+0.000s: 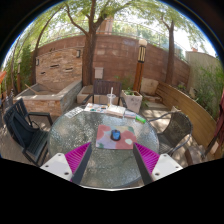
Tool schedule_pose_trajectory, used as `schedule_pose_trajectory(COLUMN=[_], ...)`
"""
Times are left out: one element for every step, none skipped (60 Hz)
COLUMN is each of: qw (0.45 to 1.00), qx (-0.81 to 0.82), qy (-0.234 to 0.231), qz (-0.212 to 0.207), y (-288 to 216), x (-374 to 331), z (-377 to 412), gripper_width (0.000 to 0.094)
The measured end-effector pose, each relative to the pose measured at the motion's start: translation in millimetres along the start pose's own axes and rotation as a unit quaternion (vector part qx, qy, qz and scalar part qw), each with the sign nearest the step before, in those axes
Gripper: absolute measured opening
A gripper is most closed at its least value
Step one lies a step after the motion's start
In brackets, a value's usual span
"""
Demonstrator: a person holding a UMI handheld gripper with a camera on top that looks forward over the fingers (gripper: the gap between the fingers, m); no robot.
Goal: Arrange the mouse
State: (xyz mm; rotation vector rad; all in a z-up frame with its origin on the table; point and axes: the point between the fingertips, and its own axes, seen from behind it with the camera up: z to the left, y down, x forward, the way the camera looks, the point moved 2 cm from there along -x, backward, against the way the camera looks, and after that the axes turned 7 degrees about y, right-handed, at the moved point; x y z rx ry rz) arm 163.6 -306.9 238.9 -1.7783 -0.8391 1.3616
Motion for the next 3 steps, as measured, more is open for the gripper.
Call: schedule_pose_trajectory(qw=[1.000, 1.000, 1.000], qx=[-0.001, -0.002, -0.003], qy=[0.001, 0.002, 0.003], qz=[0.001, 0.001, 0.001], y=[1.6, 2.2, 2.6], x=[1.3, 1.2, 0.8], z=[-0.2, -0.2, -0.7], gripper_width=[0.0852, 0.0851, 0.0852])
